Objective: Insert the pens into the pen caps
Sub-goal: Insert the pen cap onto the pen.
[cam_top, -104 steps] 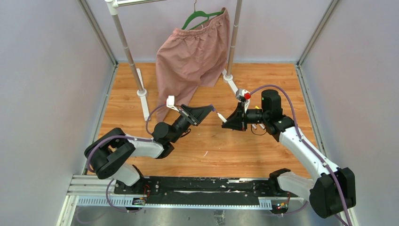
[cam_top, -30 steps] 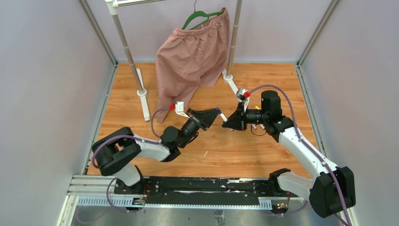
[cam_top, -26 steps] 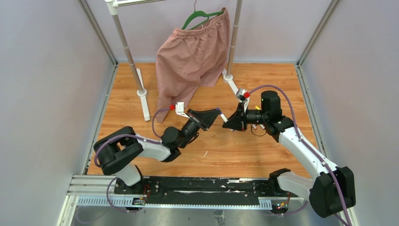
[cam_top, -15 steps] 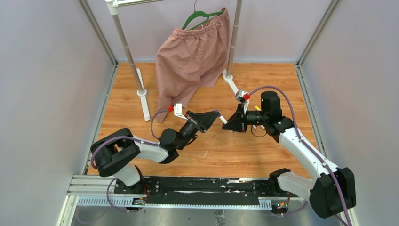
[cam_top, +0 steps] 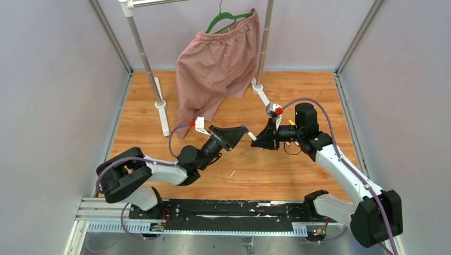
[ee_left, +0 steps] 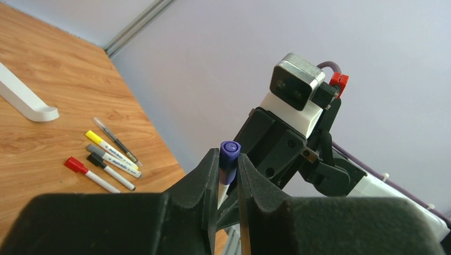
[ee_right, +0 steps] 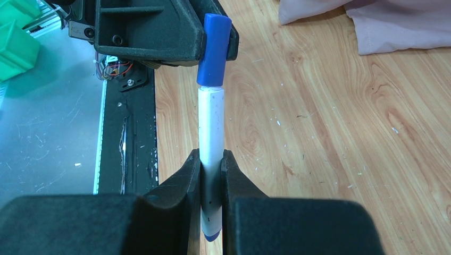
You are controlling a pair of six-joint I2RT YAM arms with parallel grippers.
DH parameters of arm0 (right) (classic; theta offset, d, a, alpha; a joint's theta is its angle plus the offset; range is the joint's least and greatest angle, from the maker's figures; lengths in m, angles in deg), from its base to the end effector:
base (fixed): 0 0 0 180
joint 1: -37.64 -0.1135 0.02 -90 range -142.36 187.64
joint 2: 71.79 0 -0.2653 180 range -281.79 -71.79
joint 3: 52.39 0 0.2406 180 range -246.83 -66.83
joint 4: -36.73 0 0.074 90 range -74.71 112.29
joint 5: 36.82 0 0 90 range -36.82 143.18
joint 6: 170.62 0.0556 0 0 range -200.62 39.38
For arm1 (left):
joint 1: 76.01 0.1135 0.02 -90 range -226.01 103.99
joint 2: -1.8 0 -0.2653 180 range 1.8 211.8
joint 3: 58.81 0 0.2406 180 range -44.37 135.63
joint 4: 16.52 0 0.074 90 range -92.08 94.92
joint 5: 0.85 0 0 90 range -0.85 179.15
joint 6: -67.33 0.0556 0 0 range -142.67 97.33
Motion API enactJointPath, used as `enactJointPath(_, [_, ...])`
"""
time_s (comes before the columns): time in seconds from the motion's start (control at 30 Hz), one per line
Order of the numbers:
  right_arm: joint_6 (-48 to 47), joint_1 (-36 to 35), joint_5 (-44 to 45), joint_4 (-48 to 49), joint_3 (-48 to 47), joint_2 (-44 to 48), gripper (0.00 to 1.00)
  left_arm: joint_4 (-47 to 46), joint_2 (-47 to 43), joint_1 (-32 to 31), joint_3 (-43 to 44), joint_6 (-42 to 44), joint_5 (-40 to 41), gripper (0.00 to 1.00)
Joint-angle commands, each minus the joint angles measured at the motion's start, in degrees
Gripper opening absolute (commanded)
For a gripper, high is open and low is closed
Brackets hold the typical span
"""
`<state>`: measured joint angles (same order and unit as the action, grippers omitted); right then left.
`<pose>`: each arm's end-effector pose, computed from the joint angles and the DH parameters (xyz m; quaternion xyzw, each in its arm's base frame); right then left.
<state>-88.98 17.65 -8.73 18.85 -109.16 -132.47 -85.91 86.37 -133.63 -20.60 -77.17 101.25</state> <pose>0.1929 0.1224 0.2912 -0.4535 0.6178 0.4724 0.4352 0.1593 -0.2294 0.2537 -0.0729 0.5508 -0.6556 0.5113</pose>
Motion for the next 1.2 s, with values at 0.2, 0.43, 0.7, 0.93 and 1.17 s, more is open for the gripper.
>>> enactJointPath(0.2, [-0.1,-0.6,0.4,3.7,0.3,0.3,0.00,5.4,0.8,-2.7,2.3,0.0,-7.3,0.21])
enactJointPath(0.43, [0.3,-0.7,1.4,3.7,0.1,0.4,0.00,11.9,-0.8,-3.8,3.6,3.2,-5.3,0.21])
enactJointPath(0.7, [1.2,-0.7,2.3,4.0,0.4,0.3,0.00,20.6,-3.3,-6.9,6.4,8.4,-0.4,0.24])
enactJointPath(0.93, [1.9,-0.7,2.1,4.4,0.4,0.4,0.00,18.8,-3.5,-7.1,5.8,8.2,-0.4,0.28])
enactJointPath(1.17, [2.0,-0.6,1.8,4.3,0.2,0.5,0.00,21.0,-5.6,-7.2,4.9,8.6,0.1,0.39])
